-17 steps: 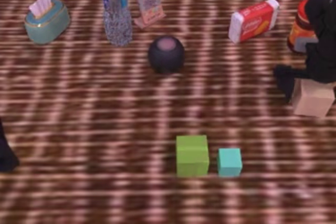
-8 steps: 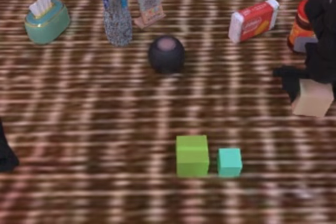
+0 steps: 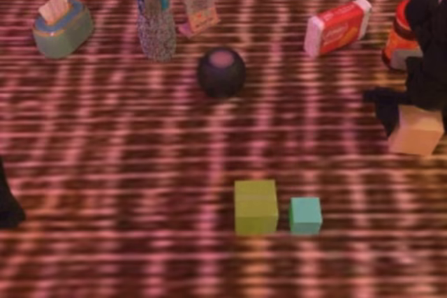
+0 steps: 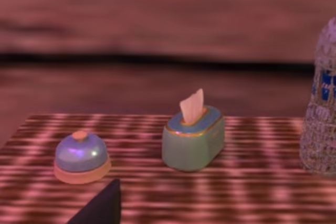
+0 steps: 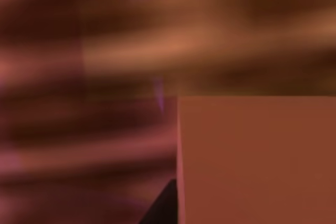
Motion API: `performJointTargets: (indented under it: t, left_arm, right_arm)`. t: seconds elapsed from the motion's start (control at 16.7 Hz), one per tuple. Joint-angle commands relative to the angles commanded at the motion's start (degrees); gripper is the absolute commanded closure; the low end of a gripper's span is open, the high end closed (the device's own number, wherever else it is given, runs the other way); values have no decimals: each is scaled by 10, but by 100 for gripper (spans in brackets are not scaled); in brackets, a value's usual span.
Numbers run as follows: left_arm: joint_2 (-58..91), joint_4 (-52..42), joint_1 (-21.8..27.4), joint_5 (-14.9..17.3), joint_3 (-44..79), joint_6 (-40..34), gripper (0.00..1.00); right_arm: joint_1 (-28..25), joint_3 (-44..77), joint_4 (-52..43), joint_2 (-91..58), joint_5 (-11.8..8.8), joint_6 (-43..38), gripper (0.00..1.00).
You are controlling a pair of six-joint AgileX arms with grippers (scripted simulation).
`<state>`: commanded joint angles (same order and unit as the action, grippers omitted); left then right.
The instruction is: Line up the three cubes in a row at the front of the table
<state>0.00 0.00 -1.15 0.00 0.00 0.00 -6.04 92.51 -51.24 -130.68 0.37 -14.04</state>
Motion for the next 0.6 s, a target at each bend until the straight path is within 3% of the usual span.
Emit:
performJointTargets:
  t: [0.6]
  left_arm:
    - [0,0,0,0,0,0,0]
  right_arm:
    - [-5,84,-133,50,-1,1,100]
